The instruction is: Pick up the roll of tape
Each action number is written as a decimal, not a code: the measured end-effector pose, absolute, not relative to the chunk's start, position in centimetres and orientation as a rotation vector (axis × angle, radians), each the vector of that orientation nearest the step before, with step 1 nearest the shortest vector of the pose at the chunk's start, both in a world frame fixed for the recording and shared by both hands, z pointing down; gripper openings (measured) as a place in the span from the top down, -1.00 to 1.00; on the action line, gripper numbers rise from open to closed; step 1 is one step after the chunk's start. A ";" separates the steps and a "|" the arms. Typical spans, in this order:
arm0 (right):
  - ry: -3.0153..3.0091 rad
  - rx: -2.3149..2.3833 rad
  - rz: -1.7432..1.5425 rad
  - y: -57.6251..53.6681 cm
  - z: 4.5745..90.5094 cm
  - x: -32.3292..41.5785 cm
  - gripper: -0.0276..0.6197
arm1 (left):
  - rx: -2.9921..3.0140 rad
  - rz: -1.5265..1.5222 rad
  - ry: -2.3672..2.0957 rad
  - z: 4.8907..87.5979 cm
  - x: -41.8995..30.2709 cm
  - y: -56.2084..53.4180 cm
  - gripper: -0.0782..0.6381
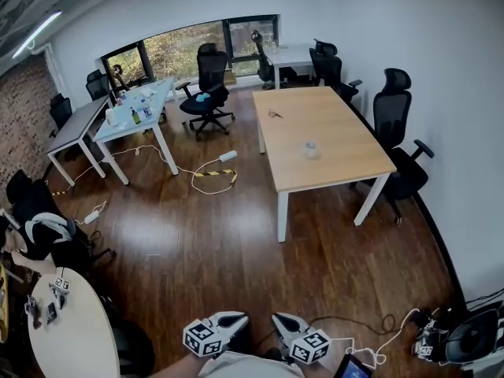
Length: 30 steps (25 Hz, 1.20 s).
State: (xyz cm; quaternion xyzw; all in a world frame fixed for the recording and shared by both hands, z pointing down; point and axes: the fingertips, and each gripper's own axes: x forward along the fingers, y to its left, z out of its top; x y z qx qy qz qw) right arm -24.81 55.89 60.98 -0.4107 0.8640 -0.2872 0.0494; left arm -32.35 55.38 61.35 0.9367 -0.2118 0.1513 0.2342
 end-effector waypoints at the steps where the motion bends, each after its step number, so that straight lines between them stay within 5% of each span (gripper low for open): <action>1: 2.637 -1.251 -0.879 55.3 61.0 -24.7 0.90 | 2.567 0.417 -0.573 61.6 -32.0 54.7 0.76; 12: 2.613 -1.461 -0.848 45.9 60.7 -22.1 0.90 | 2.605 0.341 -0.378 62.1 -28.7 43.2 0.76; 30: 2.629 -1.616 -0.795 28.3 60.7 -24.5 0.90 | 2.592 0.293 -0.355 62.6 -33.5 24.7 0.76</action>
